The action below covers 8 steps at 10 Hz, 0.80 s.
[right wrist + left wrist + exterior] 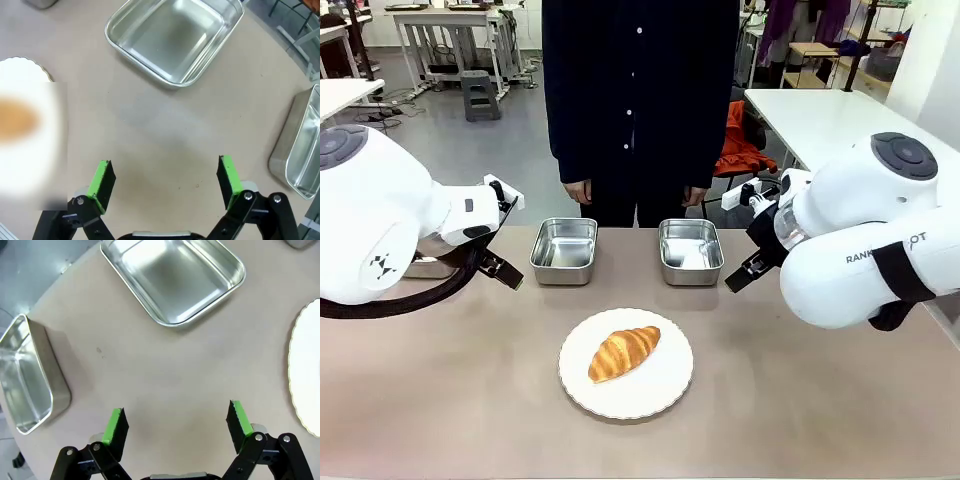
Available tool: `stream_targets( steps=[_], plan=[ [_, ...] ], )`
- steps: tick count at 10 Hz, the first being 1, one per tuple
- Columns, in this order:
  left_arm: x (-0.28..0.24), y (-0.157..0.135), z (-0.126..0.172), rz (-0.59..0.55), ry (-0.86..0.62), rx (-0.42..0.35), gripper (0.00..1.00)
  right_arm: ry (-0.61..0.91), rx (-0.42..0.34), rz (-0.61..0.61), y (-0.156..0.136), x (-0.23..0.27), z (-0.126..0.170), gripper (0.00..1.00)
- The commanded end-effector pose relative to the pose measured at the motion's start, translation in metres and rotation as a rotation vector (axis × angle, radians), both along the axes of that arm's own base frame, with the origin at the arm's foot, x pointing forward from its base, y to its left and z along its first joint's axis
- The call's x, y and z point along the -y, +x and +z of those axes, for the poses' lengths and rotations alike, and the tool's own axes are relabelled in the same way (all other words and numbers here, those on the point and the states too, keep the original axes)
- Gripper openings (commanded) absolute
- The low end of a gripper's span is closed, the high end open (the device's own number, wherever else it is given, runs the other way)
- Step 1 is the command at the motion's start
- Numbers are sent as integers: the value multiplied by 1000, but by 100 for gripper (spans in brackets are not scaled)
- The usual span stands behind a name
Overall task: Place the bread in the container.
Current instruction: Place the Butter Roll into the Airtight Container indicated by the human.
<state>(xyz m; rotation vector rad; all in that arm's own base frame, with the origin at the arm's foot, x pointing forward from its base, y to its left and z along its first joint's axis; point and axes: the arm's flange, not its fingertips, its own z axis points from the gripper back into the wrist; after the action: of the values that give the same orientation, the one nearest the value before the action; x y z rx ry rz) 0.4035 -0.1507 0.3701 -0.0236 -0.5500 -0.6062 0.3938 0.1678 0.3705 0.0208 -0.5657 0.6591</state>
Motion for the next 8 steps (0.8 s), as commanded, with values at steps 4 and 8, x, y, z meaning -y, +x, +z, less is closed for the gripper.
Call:
stream_targets(
  steps=[4,8],
  plan=[
    [0,0,0,0,0,0,100,0,0,0,0,0,0,100],
    [0,0,0,0,0,0,100,0,0,0,0,0,0,100]
  ],
)
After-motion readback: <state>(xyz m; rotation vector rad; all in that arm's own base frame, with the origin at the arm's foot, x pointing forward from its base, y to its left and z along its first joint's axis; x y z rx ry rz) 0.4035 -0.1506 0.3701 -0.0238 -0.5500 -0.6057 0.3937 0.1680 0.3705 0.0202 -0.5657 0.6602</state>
